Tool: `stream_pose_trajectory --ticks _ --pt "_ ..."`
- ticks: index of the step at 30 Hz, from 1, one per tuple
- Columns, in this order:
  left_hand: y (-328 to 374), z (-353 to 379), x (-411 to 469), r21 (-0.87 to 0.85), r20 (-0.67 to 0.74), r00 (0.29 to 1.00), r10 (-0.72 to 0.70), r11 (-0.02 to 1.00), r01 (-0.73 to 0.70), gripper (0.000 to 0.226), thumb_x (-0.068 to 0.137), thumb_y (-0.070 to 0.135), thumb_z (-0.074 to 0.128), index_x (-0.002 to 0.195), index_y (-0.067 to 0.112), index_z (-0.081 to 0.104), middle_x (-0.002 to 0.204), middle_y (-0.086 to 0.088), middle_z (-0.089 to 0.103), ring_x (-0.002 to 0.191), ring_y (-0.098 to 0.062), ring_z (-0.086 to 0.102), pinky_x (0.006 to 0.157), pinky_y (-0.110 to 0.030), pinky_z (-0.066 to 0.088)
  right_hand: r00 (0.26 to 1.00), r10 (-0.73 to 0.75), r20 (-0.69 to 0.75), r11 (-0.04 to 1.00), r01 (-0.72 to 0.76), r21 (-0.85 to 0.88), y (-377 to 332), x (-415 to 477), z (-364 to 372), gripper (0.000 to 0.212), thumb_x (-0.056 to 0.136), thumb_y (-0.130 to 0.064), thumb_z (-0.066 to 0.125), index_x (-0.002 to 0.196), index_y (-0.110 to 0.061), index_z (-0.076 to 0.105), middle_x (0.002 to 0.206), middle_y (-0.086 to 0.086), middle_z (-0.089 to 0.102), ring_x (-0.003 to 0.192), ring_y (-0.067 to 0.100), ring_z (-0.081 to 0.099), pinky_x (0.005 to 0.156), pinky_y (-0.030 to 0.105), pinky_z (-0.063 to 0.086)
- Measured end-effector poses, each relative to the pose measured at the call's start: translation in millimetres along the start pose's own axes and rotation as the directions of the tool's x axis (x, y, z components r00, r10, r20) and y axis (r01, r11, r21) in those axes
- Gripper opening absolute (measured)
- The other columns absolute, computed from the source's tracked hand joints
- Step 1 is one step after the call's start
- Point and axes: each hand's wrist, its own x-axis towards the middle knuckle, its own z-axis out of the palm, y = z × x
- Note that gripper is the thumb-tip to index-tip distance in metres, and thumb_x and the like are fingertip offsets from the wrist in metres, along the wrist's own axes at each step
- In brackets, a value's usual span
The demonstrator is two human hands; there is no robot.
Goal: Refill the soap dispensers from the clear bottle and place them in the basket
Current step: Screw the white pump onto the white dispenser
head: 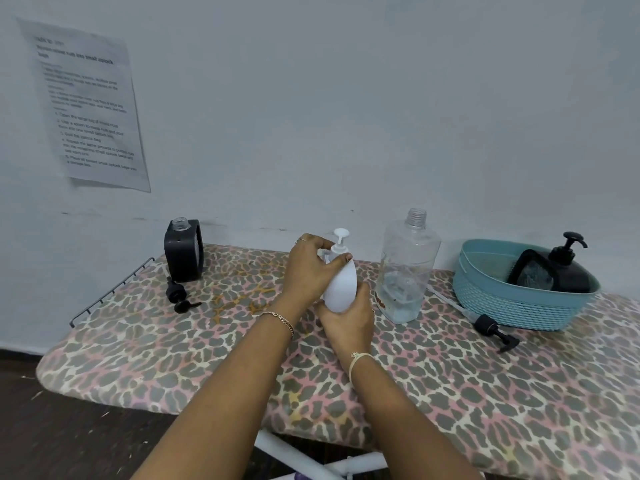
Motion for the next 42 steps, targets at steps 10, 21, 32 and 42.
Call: stream_pose_trajectory --ticks 10,21,32,42 --pt "4 -18 -8 0.049 0.059 0.998 -0.013 0.999 0.010 0.046 0.080 0.046 0.072 0.113 0.014 0.066 0.119 -0.001 0.063 0.114 -0.019 0.055 0.090 -0.029 0.043 0.988 0.102 0.117 0.972 -0.124 0.200 -4 5 -20 0.058 0.064 -0.024 0.076 0.118 -0.029 0.055 0.108 -0.002 0.064 0.096 0.021 0.063 0.082 0.042 0.056" --pt "12 -11 -17 0.014 -0.022 0.999 -0.027 1.000 0.027 0.047 0.064 0.056 0.081 0.088 0.016 0.071 0.089 0.008 0.068 0.084 -0.005 0.059 0.074 -0.018 0.042 0.925 0.020 0.380 0.944 -0.142 0.297 -4 9 -52 0.049 0.085 0.001 0.055 0.126 -0.023 0.045 0.105 0.002 0.063 0.088 0.009 0.063 0.064 0.014 0.049" --pt "7 -25 -4 -0.075 0.198 0.980 0.005 0.997 0.010 0.036 0.067 0.038 0.085 0.094 0.016 0.075 0.096 0.005 0.073 0.096 -0.007 0.063 0.083 -0.020 0.042 0.893 -0.008 0.449 0.946 -0.139 0.294 0 12 -56 0.051 0.085 0.006 0.053 0.127 -0.022 0.042 0.099 -0.003 0.060 0.080 0.001 0.059 0.060 0.009 0.046" --pt "7 -30 1 -0.075 0.264 0.964 0.003 0.997 0.017 0.037 0.066 0.038 0.085 0.095 0.017 0.075 0.094 0.007 0.073 0.095 -0.005 0.063 0.080 -0.017 0.042 0.886 -0.010 0.464 0.941 -0.148 0.304 2 15 -55 0.054 0.086 0.005 0.054 0.131 -0.021 0.041 0.103 -0.002 0.061 0.085 0.003 0.061 0.063 0.011 0.047"
